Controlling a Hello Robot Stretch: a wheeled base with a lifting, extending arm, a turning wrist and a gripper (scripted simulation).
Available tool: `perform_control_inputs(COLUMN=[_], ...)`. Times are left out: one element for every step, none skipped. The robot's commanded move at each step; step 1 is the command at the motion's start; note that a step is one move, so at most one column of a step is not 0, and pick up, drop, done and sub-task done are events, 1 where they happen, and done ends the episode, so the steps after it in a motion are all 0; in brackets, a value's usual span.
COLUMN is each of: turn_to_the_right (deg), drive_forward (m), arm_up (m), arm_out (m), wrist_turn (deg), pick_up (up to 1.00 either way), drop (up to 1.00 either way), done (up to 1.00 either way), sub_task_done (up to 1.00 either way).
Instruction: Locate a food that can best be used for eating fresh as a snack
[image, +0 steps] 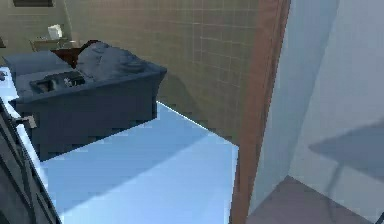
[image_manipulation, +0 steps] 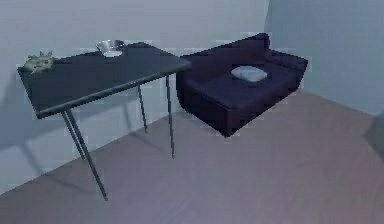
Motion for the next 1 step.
perform_control_inputs(turn_to_the_right=[-3.0], drive_forward=[0.0], arm_up=[0.0], arm_out=[0.0], wrist_turn=[0.0], pick_up=[0.0], drop=[0.0], done=[0.0], sub_task_done=[0.0])
